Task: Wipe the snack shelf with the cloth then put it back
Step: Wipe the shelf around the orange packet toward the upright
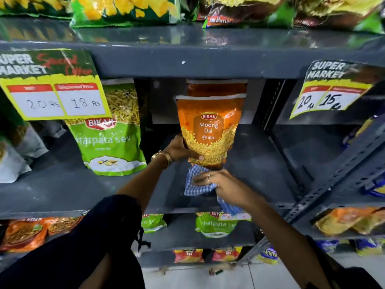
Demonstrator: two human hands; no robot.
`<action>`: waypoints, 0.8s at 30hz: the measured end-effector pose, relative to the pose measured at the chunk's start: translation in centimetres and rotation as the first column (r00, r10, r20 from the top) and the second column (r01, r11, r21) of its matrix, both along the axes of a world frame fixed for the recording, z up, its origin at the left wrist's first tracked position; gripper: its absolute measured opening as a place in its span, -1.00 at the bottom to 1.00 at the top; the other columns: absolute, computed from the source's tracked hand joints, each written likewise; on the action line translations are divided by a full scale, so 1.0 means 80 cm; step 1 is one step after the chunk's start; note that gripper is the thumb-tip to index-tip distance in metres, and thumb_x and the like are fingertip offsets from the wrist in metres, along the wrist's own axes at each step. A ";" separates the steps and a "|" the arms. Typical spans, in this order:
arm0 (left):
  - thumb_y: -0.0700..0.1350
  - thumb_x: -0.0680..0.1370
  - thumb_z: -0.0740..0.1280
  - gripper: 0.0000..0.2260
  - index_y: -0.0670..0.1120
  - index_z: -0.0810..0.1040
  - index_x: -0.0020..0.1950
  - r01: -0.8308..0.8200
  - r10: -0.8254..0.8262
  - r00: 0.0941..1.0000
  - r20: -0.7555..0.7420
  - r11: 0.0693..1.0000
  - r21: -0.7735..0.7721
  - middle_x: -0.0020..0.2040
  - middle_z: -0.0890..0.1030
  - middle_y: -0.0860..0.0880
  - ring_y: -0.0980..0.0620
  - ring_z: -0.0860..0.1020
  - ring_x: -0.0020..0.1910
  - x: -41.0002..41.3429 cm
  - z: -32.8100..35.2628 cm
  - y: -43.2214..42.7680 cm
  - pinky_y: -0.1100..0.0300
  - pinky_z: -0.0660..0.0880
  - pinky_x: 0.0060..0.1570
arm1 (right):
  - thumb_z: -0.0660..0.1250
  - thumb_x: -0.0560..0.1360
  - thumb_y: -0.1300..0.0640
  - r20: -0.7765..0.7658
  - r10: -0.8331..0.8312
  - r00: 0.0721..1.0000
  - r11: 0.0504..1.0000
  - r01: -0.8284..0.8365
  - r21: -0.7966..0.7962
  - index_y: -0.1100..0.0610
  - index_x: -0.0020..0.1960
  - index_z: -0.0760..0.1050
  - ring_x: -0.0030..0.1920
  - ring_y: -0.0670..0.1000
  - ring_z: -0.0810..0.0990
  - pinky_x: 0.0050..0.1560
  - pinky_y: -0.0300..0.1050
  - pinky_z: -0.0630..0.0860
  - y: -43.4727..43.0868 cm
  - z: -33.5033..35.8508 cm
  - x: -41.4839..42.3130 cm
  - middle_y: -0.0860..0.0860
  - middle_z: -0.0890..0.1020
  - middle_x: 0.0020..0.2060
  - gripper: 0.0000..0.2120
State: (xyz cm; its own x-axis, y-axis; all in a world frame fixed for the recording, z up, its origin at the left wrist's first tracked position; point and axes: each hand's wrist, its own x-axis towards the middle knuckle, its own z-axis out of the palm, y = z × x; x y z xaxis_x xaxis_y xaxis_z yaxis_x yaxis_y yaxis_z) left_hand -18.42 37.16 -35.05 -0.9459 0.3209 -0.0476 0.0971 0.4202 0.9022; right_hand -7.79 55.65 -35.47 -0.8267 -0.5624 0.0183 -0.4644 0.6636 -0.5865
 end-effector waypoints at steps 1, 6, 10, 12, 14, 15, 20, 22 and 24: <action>-0.07 0.11 0.65 -0.28 -0.06 0.49 0.22 0.017 -0.017 1.000 -0.005 1.000 -0.015 0.13 0.61 -0.03 0.04 0.56 0.09 0.000 0.003 -0.001 0.01 0.51 0.14 | 0.05 0.20 0.49 -0.015 -0.001 1.000 1.000 0.001 0.007 0.02 0.19 0.53 0.32 -0.11 0.41 0.40 -0.19 0.30 -0.005 0.000 -0.010 -0.02 0.55 0.26 -0.31; -0.16 0.33 0.53 -0.50 -0.13 0.46 0.22 0.042 -0.042 0.999 0.013 0.999 0.016 0.07 0.60 0.02 0.14 0.56 -0.02 0.007 0.007 -0.006 0.33 0.52 -0.03 | 0.10 0.33 0.50 -0.062 -0.003 0.998 0.989 0.012 0.150 -0.03 0.25 0.48 0.34 0.05 0.39 0.32 -0.15 0.36 -0.051 0.001 -0.046 0.05 0.45 0.36 -0.36; 0.02 0.41 0.44 -0.59 -0.14 0.48 0.16 -0.168 0.169 0.982 -0.080 0.986 0.020 0.02 0.62 -0.06 0.19 0.59 -0.09 0.028 -0.015 -0.044 0.13 0.54 -0.01 | 0.10 0.34 0.49 0.025 0.050 0.998 0.978 -0.054 0.202 -0.05 0.28 0.44 0.37 0.10 0.35 0.41 -0.03 0.30 -0.064 -0.023 -0.043 0.07 0.41 0.38 -0.34; -0.01 0.48 0.32 -0.68 -0.16 0.51 0.14 -0.171 0.148 0.963 -0.225 0.981 -0.091 0.01 0.60 -0.05 0.21 0.57 -0.10 0.055 -0.034 -0.062 0.14 0.49 -0.01 | 0.08 0.30 0.52 0.020 0.086 0.996 0.981 -0.089 0.175 0.12 0.26 0.47 0.37 0.09 0.37 0.39 -0.18 0.24 -0.058 -0.027 -0.034 0.13 0.45 0.34 -0.38; 0.00 0.52 0.21 -0.68 -0.15 0.52 0.17 -0.114 0.030 0.943 -0.332 0.965 -0.236 0.10 0.59 -0.10 0.00 0.56 0.07 0.085 -0.061 -0.074 0.13 0.44 0.09 | 0.04 0.27 0.56 0.036 0.121 0.992 0.982 -0.125 0.140 0.16 0.26 0.47 0.38 0.05 0.35 0.38 -0.30 0.16 -0.041 -0.027 -0.022 0.13 0.45 0.34 -0.35; 0.04 0.54 0.16 -0.63 -0.15 0.50 0.22 -0.078 -0.046 0.934 -0.354 0.941 -0.329 0.19 0.56 -0.15 -0.10 0.51 0.19 0.098 -0.077 -0.079 0.11 0.39 0.20 | 0.03 0.26 0.57 0.029 0.128 0.991 0.983 -0.131 0.132 0.13 0.26 0.47 0.39 0.02 0.34 0.38 -0.31 0.13 -0.031 -0.027 -0.015 0.10 0.44 0.36 -0.32; 0.13 0.54 -0.07 -0.45 -0.14 0.34 0.39 -0.128 -0.095 0.920 -0.379 0.844 -0.521 0.43 0.30 -0.20 -0.17 0.18 0.44 0.123 -0.105 -0.076 0.08 -0.03 0.41 | 0.01 0.25 0.56 0.071 0.057 0.996 0.992 -0.064 0.104 0.10 0.20 0.53 0.36 -0.07 0.35 0.37 -0.38 0.19 0.016 -0.009 0.014 0.06 0.49 0.31 -0.32; 0.10 0.54 -0.09 -0.45 -0.16 0.33 0.39 -0.159 -0.079 0.913 -0.400 0.834 -0.528 0.42 0.31 -0.21 -0.18 0.19 0.44 0.126 -0.104 -0.070 0.07 -0.03 0.41 | 0.02 0.26 0.57 0.055 0.005 0.998 0.996 -0.010 0.091 0.14 0.18 0.54 0.33 -0.09 0.36 0.19 -0.66 0.10 0.018 0.006 0.016 0.06 0.51 0.29 -0.35; 0.06 0.54 -0.07 -0.47 -0.19 0.35 0.37 -0.206 -0.039 0.908 -0.417 0.825 -0.526 0.40 0.35 -0.22 -0.20 0.24 0.42 0.130 -0.104 -0.070 0.03 0.01 0.41 | 0.03 0.27 0.58 0.018 0.012 1.000 0.998 -0.013 0.058 0.15 0.19 0.53 0.33 -0.12 0.32 0.20 -0.67 0.05 0.000 0.017 0.014 0.05 0.50 0.30 -0.36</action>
State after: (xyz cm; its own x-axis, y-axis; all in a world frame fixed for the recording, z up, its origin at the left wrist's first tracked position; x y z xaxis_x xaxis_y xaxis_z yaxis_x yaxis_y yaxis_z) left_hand -8.05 31.52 -43.33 -0.9427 0.2744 0.1899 0.3299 0.8518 0.4070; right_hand -6.71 55.63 -34.10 -0.8192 -0.5727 -0.0292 -0.4629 0.6905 -0.5558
